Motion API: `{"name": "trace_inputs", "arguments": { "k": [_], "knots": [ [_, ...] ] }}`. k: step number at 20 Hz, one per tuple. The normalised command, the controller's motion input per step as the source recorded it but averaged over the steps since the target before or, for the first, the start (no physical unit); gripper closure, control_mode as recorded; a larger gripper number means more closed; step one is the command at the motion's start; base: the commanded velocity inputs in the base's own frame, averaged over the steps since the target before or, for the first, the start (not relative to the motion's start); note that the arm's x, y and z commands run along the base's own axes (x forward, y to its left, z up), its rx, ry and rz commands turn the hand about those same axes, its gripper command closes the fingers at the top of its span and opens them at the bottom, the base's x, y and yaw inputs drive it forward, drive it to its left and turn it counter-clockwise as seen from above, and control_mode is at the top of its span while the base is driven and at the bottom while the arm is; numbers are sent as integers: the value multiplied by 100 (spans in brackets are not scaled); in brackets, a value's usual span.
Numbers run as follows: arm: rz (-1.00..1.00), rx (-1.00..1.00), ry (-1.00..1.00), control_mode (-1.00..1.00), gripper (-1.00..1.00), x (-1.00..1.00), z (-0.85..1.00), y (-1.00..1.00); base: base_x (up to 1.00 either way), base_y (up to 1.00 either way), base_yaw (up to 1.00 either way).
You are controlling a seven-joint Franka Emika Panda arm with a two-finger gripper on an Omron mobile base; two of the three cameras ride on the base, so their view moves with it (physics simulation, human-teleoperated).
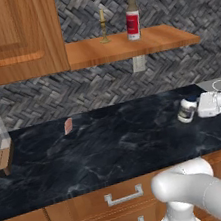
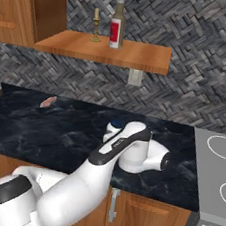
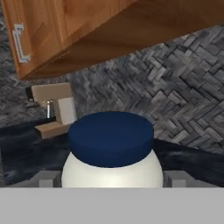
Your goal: Pick the mayonnaise and syrup bottle from the counter and place them in the cabinet.
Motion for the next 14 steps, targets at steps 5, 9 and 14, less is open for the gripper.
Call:
{"name": "trace_inputs", "arguments": {
  "k": [5, 9, 14],
  "knots": [
    [-18, 0, -17, -100, 100, -4, 97, -7, 0, 0, 0],
    [-20, -1, -13, -100, 100, 0, 100, -1, 0, 0, 0],
    [-20, -5, -12, -100, 100, 0, 96, -6, 0, 0, 0]
  ]
}}
